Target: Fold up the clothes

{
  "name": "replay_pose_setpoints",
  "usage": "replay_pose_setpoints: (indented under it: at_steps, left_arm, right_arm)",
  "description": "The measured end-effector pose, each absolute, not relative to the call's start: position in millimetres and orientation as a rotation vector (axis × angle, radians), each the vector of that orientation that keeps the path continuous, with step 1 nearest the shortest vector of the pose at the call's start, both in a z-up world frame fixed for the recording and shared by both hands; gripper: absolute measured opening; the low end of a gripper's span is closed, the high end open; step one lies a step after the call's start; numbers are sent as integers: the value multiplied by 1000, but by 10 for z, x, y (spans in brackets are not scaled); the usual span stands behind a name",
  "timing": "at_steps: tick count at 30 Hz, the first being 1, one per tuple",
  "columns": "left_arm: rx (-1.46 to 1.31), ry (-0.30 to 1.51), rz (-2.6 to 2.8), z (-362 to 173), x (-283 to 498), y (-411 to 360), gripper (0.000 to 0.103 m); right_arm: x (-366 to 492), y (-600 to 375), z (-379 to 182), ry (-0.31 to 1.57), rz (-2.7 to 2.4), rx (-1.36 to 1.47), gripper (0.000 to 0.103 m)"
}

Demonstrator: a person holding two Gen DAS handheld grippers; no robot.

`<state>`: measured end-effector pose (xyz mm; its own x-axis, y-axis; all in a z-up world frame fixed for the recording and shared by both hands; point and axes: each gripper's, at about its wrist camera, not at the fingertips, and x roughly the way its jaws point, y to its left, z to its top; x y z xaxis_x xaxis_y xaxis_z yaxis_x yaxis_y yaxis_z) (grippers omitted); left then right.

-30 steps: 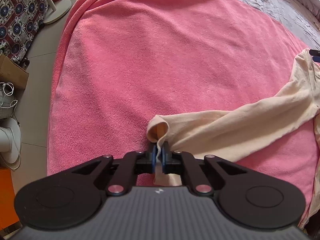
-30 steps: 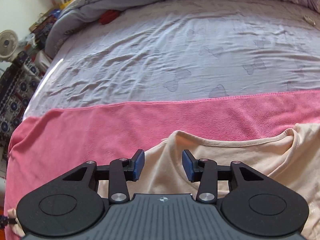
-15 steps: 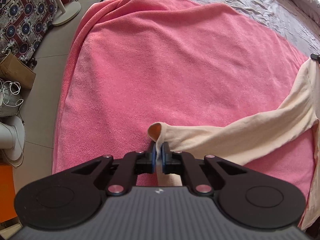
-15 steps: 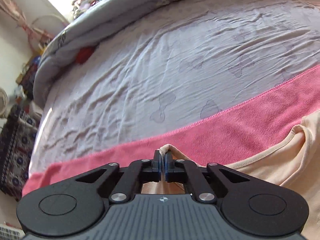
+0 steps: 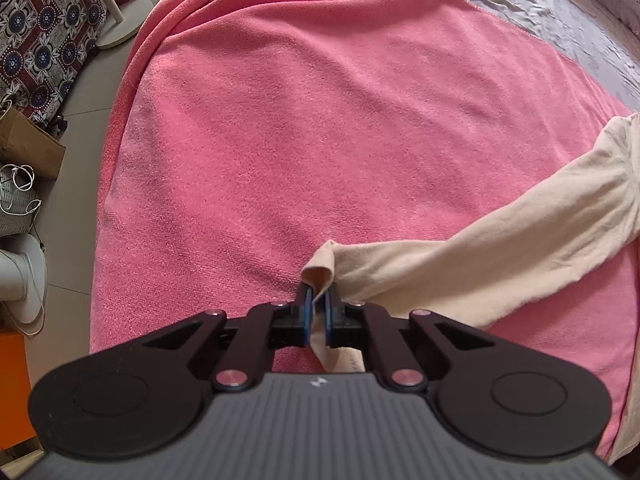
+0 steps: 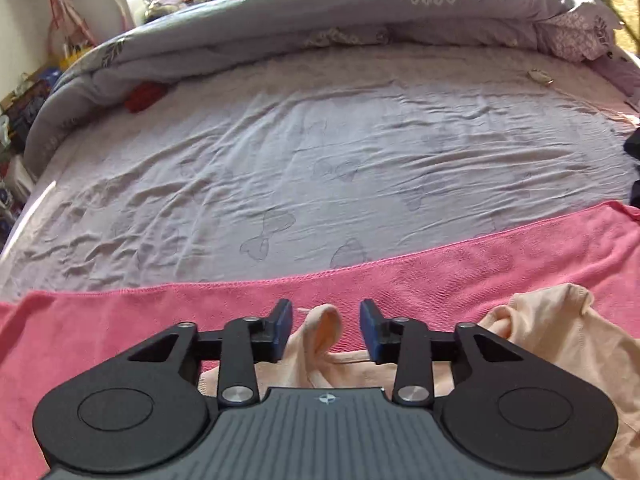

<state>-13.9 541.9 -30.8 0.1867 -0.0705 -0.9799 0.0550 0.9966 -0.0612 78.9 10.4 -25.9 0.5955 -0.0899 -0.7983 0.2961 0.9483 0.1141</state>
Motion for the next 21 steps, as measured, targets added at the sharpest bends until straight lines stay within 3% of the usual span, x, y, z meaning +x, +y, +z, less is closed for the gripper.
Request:
replay_pose_setpoints:
  at_steps: [7, 21]
  left_arm:
    - [-64, 1330, -27, -193, -223, 5517, 7]
    - [-177, 1239, -120, 41, -306, 5610, 9]
  right_arm:
    - [286, 71, -111, 958, -269, 179, 43]
    - [83, 1279, -136, 1033, 103, -53, 45]
